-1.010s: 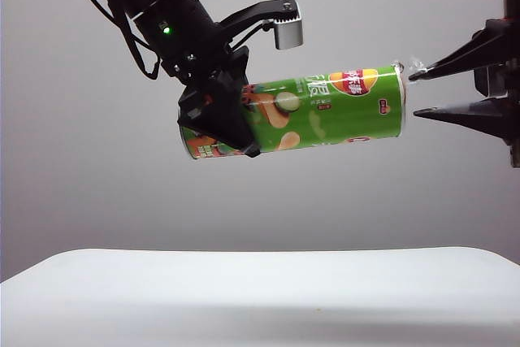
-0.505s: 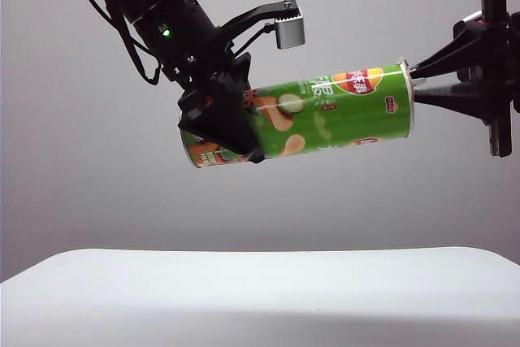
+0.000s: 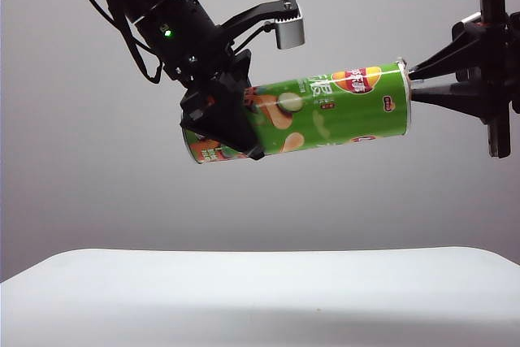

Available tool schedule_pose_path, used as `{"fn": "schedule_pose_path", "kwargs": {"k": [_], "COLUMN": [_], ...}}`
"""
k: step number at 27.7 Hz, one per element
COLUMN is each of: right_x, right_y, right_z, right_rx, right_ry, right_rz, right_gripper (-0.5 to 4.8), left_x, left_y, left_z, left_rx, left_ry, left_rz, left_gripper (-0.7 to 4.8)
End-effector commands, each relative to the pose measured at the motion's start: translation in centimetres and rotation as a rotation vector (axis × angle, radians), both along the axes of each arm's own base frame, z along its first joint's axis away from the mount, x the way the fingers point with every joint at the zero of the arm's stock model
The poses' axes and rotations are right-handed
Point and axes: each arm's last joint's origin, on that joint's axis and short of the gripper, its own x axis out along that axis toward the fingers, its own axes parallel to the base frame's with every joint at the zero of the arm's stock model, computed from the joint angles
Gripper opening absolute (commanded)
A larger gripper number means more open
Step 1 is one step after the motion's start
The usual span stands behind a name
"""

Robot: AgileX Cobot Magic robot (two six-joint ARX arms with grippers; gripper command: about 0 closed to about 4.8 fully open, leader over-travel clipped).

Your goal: Pick up the green tub of chips from the desk, pull out the transparent container with the chips inside partially, and then place the chips back on the desk.

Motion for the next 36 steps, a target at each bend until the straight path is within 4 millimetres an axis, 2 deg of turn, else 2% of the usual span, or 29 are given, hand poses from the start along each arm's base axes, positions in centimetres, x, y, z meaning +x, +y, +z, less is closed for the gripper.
{"fn": "schedule_pose_path", "kwargs": {"k": [1,5,8,9,19,29,36], "right_x": [-0.1,-0.1,-0.1,-0.1,0.0,0.1,0.0], "right_y": [0.2,0.3,0.3,0.3,0.0,-0.5,-1.3], "right_z": [0.3,0.3,0.3,0.3,0.3,0.2,-0.1], "right_rx": [0.008,0.008,0.004,0.004,-0.014,-0.026,-0.039], "right_ry": [-0.019,-0.017,-0.028,-0.029,-0.064,-0.085,-0.075], "right_rz": [0.038,0.040,0.040,0.040,0.016,-0.004,-0.033], "right_gripper": [0.77,0.73,-0.06,-0.08,-0.09,-0.09,-0.09], "left_x": [0.1,0.1,0.1,0.1,0.1,1.1,1.1], "left_y": [-0.4,-0.4,-0.4,-0.4,0.2,1.9,2.0], "left_z": [0.7,0.7,0.7,0.7,0.3,0.1,0.1], "left_rx": [-0.051,-0.054,-0.056,-0.055,0.020,0.009,0.012], "left_ry": [-0.034,-0.034,-0.032,-0.032,-0.023,0.044,0.041], "left_rz": [-0.014,-0.017,-0.020,-0.020,0.048,0.166,0.176], "left_gripper": [2.62,2.62,2.63,2.63,2.63,2.63,2.63]}}
